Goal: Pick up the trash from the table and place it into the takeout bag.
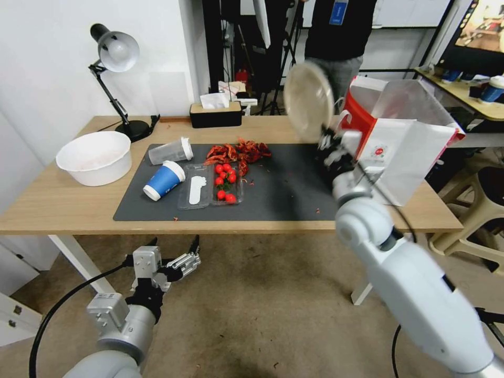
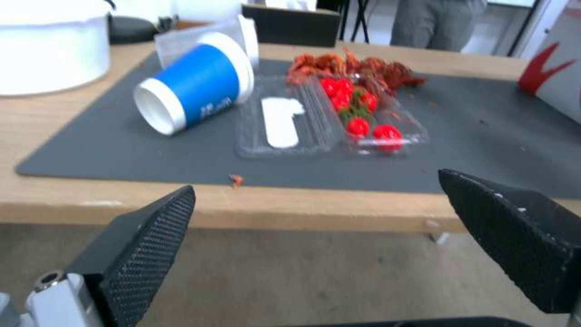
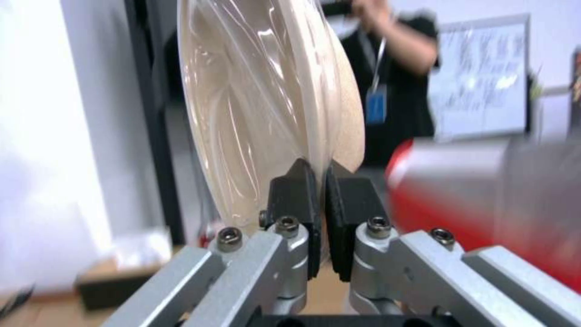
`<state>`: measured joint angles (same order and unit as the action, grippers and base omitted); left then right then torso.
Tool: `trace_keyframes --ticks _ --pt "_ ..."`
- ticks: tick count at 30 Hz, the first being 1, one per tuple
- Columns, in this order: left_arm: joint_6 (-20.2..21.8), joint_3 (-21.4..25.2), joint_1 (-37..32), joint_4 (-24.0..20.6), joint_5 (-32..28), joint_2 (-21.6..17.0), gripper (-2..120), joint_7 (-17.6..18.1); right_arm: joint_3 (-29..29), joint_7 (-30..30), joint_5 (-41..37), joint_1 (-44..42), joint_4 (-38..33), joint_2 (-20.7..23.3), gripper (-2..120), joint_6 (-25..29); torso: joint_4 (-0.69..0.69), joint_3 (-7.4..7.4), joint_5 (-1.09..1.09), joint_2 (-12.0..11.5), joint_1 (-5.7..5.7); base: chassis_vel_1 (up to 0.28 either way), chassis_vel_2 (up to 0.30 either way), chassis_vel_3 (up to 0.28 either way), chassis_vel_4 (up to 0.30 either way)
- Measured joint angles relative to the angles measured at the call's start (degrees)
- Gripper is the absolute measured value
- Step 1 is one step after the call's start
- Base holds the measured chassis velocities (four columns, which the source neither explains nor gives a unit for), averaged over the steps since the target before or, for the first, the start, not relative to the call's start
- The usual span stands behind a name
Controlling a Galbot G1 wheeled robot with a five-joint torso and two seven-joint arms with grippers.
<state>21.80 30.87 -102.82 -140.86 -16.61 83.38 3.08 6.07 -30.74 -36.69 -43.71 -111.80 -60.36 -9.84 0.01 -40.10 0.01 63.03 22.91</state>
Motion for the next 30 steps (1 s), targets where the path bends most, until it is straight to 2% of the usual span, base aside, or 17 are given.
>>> trace_keyframes --ticks 2,5,6,8,10,11,13,16,20,23,24,27,29,30 --pt "-0.2 0.1 0.0 0.0 0.0 0.0 100 0.1 1.0 0.0 -0.4 1.1 -0.7 0.8 2 0.3 0.00 0.00 -0.01 0.0 0.00 0.000 0.000 0.000 0.000" --pt "-1.9 0.2 -0.3 0.1 0.9 -0.1 100 0.5 4.8 -1.4 -3.1 5.2 -2.6 5.8 2 0.1 0.00 0.00 -0.01 0.0 0.00 0.000 0.000 0.000 0.000" --pt "-1.9 0.2 -0.3 0.1 0.9 -0.1 100 0.5 4.8 -1.4 -3.1 5.2 -2.6 5.8 2 0.1 0.00 0.00 -0.01 0.0 0.00 0.000 0.000 0.000 0.000" --pt "-2.0 0.1 -0.1 0.1 1.0 0.0 100 0.5 6.3 -3.7 -3.1 6.5 -2.8 7.8 2 -2.2 -0.01 0.00 0.00 0.0 0.00 0.000 0.000 0.000 0.000" --pt "-2.0 0.0 -0.1 0.1 1.1 0.2 100 0.4 8.0 -8.2 -4.7 7.8 -3.2 10.5 2 -7.7 -0.01 0.00 0.00 0.0 0.00 0.000 0.000 0.000 0.000" --pt "-2.0 0.0 -0.1 0.1 1.1 0.2 100 0.4 8.0 -8.2 -4.7 7.8 -3.2 10.5 2 -7.7 -0.01 0.00 0.00 0.0 0.00 0.000 0.000 0.000 0.000" --pt "-2.0 0.0 -0.1 0.1 1.1 0.1 100 0.3 8.7 -11.3 -5.9 8.2 -3.0 12.2 2 -11.8 -0.01 0.00 0.00 0.0 0.00 0.000 0.000 0.000 0.000" --pt "-2.0 0.2 0.0 0.2 1.0 0.0 100 0.3 9.0 -12.7 -7.2 8.1 -2.7 13.1 2 -14.6 -0.01 0.00 0.00 0.0 0.01 0.000 0.000 0.000 0.000" --pt "-1.9 0.2 0.0 0.2 1.0 -0.1 100 0.3 8.8 -13.7 -5.7 7.4 -2.0 13.1 2 -15.0 -0.01 0.00 0.00 0.0 0.01 0.000 0.000 0.000 0.000" --pt "-1.8 0.2 0.0 0.1 1.0 -0.1 100 0.2 8.8 -13.6 -5.5 7.0 -1.6 12.8 14 -15.0 0.00 0.00 0.00 0.0 0.01 0.000 0.000 0.000 0.000" --pt "-1.8 0.2 0.0 0.1 1.0 -0.1 100 0.2 8.8 -13.6 -5.5 7.0 -1.6 12.8 14 -15.0 0.00 0.00 0.00 0.0 0.01 0.000 0.000 0.000 0.000" --pt "-1.8 0.4 -0.1 0.1 1.0 -0.2 100 0.1 8.8 -13.4 -5.4 6.7 -1.5 12.8 28 -14.9 0.00 0.00 -0.01 0.0 0.00 0.000 0.000 0.000 0.000" --pt "-1.8 0.5 -0.1 0.0 1.0 -0.2 100 0.1 8.8 -13.3 -5.4 6.7 -1.5 12.8 31 -14.9 0.00 -0.01 -0.01 0.0 0.01 0.000 0.000 0.000 0.000" --pt "-1.8 0.5 -0.1 0.0 1.0 -0.2 100 0.1 8.8 -13.2 -5.4 6.6 -1.6 12.8 37 -14.9 -0.01 0.00 -0.01 0.0 0.00 0.000 0.000 0.000 0.000"
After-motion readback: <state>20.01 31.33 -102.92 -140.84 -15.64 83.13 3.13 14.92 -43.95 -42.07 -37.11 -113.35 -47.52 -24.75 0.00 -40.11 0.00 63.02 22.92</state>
